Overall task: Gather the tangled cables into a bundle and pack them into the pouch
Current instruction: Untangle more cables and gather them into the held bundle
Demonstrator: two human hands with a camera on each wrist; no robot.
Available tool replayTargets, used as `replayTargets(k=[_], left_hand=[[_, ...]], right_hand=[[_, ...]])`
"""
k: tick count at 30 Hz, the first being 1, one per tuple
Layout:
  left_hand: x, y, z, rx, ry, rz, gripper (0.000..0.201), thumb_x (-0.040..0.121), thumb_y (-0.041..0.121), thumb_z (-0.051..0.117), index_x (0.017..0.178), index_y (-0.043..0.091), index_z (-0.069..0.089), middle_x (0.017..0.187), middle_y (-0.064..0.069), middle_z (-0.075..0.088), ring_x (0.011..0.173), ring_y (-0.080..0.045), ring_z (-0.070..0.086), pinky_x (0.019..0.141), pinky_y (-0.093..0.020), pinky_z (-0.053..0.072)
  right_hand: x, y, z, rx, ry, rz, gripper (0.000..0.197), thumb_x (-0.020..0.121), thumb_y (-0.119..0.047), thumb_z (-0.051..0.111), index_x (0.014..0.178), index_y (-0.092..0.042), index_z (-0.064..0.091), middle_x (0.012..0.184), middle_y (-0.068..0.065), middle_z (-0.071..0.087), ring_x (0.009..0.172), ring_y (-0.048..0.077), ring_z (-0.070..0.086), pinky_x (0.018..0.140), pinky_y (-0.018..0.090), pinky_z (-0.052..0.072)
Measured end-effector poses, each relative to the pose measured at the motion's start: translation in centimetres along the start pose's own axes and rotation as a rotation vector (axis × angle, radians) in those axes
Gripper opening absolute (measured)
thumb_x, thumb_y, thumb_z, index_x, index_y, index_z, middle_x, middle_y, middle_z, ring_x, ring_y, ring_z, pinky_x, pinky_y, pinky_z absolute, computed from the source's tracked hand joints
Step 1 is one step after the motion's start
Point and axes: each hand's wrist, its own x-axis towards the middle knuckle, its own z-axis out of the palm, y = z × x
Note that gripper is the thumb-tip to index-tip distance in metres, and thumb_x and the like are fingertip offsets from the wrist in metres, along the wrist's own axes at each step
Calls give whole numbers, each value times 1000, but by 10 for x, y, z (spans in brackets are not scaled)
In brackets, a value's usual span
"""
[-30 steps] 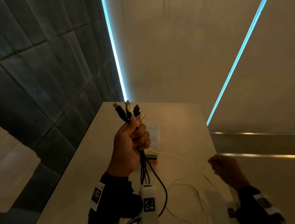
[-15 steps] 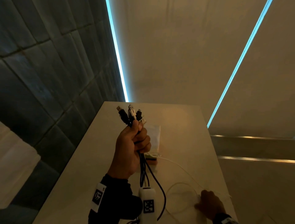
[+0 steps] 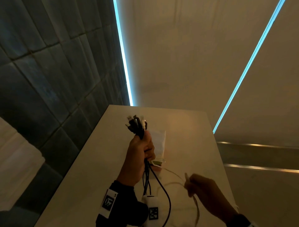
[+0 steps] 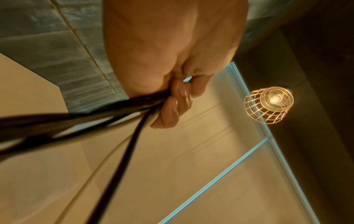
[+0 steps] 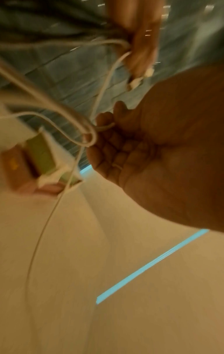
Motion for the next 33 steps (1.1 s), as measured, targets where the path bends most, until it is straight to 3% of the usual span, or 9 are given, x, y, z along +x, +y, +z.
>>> replayTargets(k=[4, 9, 13, 15, 20, 23, 26, 28, 33], left_hand=[[-4, -12, 14, 245, -90, -31, 37, 89, 42, 62, 89, 7, 50, 61, -1, 34, 54, -18, 31, 52, -30, 36], [-8, -22, 24, 326, -107, -11, 33, 85, 42, 65, 94, 10, 65, 78, -14, 57, 69, -34, 51, 67, -54, 49], [-5, -13, 16, 168, 82, 66, 31, 83, 35, 64, 86, 4, 61, 56, -4, 34, 51, -19, 29, 47, -29, 32], [-5, -10, 13, 110, 94, 87, 29, 84, 34, 60, 85, 6, 56, 56, -1, 28, 50, -15, 24, 47, -28, 25], [-11, -14, 29, 208, -15, 62, 31, 87, 42, 53, 77, 14, 62, 62, -6, 44, 60, -24, 43, 55, -32, 44], [-6, -11, 29, 210, 30, 59, 40, 89, 47, 47, 74, 11, 58, 58, -1, 42, 57, -21, 42, 55, -32, 42], [-5, -8, 26, 205, 14, 13, 44, 91, 51, 42, 76, 13, 58, 63, -4, 53, 63, -23, 53, 65, -41, 47], [-4, -4, 25, 83, 30, -3, 44, 94, 47, 41, 81, 9, 58, 67, -7, 60, 64, -23, 61, 71, -45, 51], [7, 23, -1, -224, 163, 88, 41, 100, 40, 38, 67, 16, 42, 52, 5, 25, 42, -8, 22, 39, -22, 25]], right_hand=[[28, -63, -2, 241, 171, -134, 23, 90, -24, 54, 72, -14, 63, 58, 6, 60, 52, 13, 53, 55, 21, 46], [45, -94, -1, 354, 131, -196, 29, 90, -27, 53, 81, -2, 66, 57, 5, 59, 47, 13, 49, 48, 24, 42], [42, -88, -7, 286, -103, -93, 21, 94, -18, 56, 83, -5, 69, 58, 5, 61, 52, 15, 53, 56, 30, 47], [40, -87, -9, 238, -92, -47, 22, 95, -17, 55, 80, -8, 68, 56, 3, 60, 51, 12, 54, 58, 29, 48], [46, -108, -7, 133, 24, -208, 32, 91, -37, 51, 84, -11, 70, 60, 6, 65, 52, 11, 60, 63, 31, 55], [52, -106, -4, 317, -3, -203, 25, 91, -24, 55, 94, -3, 69, 75, 13, 69, 66, 22, 66, 68, 32, 57], [51, -94, 0, 713, -124, -87, 19, 93, -11, 55, 96, 6, 62, 68, 15, 56, 52, 21, 52, 53, 24, 48], [49, -81, -1, 829, -176, -5, 23, 92, -20, 58, 90, 3, 61, 60, 6, 43, 45, 12, 35, 42, 20, 32], [38, -34, -6, 585, -192, 114, 44, 81, -48, 65, 72, -5, 62, 55, 6, 29, 47, 15, 21, 45, 26, 18]])
